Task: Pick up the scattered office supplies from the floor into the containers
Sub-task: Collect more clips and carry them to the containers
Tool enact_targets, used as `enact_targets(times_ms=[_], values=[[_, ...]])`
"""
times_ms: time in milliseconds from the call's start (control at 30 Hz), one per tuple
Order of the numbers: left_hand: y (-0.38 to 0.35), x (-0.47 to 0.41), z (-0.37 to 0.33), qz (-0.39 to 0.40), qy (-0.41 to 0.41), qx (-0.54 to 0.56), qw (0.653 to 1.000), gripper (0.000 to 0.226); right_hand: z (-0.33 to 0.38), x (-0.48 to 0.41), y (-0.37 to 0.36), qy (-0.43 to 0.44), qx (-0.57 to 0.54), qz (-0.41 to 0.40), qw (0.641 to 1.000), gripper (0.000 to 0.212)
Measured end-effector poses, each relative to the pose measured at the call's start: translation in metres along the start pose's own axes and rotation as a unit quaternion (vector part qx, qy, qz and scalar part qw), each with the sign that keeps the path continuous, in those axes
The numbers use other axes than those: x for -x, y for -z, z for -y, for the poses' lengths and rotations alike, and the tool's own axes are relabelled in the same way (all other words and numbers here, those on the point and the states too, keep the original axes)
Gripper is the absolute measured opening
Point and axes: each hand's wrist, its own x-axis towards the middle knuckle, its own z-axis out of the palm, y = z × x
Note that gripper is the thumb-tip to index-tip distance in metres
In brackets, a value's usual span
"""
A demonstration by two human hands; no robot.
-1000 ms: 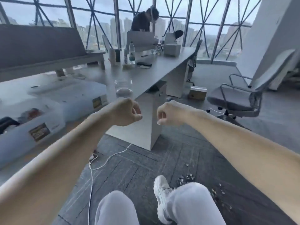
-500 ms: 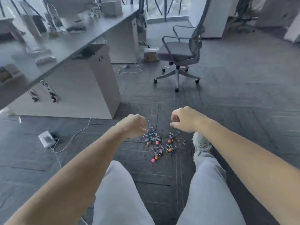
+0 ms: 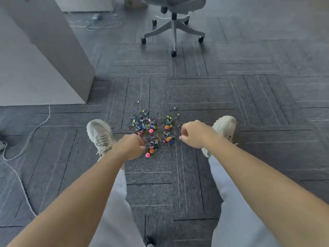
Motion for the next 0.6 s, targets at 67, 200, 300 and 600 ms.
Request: enact_targets(times_ms=[67, 200, 300, 600], values=[[-0.012, -0.039, 0.004, 0.008, 0.007, 0.015, 1.0, 0.023, -0.006, -0.041, -0.017, -0.01, -0.01, 0.02, 1.0, 0.023], [-0.044, -0.12, 0.021, -0.003, 0.035, 0.051, 0.998, 0.024, -0.018, -0.13, -0.059, -0.032, -0.035, 0.055, 0.997, 0.025], [-0.079, -0.172, 0.037, 0.008, 0.063, 0.071, 0.995, 0.027, -0.035, -0.181, -0.1, -0.048, -0.037, 0.074, 0.995, 0.026], [-0.199, -0.282, 0.047, 0.045, 0.044, 0.046, 0.997, 0.032, -0.065, -0.281, -0.224, -0.065, 0.01, 0.07, 0.995, 0.025]])
